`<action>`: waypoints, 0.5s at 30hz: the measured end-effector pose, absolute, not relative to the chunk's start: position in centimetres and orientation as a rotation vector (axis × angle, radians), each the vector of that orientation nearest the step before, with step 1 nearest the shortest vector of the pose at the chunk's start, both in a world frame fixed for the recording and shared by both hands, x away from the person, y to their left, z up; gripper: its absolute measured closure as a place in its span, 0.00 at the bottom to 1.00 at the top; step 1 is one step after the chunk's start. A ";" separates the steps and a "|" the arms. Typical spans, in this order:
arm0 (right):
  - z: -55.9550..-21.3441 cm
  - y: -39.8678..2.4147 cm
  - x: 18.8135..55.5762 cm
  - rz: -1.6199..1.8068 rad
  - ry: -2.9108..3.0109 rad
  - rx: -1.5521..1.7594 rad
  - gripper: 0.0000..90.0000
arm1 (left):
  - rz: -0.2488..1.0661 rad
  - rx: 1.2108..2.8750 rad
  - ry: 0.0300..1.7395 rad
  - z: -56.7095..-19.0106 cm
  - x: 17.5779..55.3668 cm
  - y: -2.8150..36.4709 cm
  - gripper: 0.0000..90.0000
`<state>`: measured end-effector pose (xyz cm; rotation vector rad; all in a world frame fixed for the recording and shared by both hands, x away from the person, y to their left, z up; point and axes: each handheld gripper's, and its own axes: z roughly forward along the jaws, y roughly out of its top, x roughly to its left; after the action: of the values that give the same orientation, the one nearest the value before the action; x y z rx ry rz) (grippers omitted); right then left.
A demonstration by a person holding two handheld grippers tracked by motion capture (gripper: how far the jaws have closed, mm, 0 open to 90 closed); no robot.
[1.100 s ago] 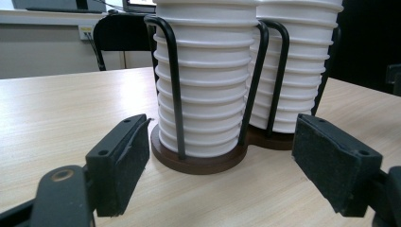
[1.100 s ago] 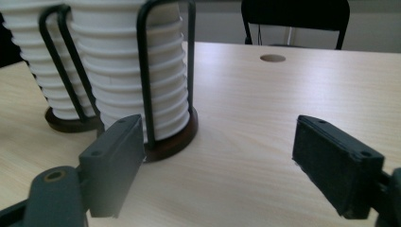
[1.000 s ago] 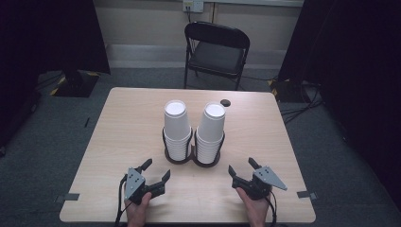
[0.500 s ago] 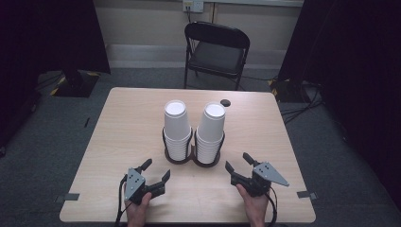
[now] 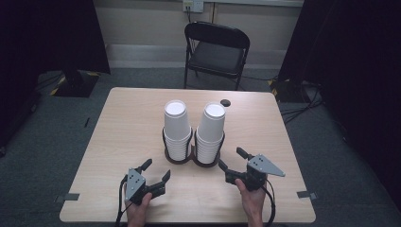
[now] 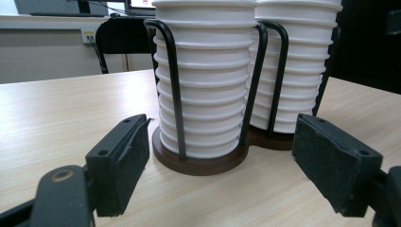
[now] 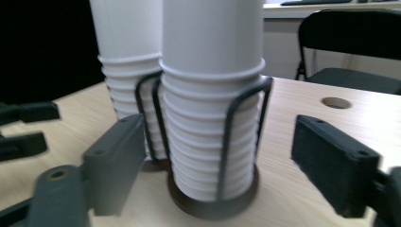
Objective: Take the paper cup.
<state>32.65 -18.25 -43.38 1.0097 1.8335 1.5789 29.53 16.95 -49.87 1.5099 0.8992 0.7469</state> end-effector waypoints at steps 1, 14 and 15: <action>-43.2 -18.2 32.8 1.614 1.820 1.013 0.17 | 0.749 1.511 0.898 -49.9 29.5 16.9 0.22; -40.6 -17.6 34.9 1.652 1.820 0.987 0.15 | 0.751 1.517 0.912 -49.8 29.6 17.0 0.22; -40.4 -17.6 35.1 1.665 1.818 0.994 0.15 | 0.747 1.514 0.914 -49.8 29.6 17.0 0.22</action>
<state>35.05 -17.62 -40.41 0.9945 1.8177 1.6649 29.63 16.96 -49.84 1.5141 0.9145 0.7472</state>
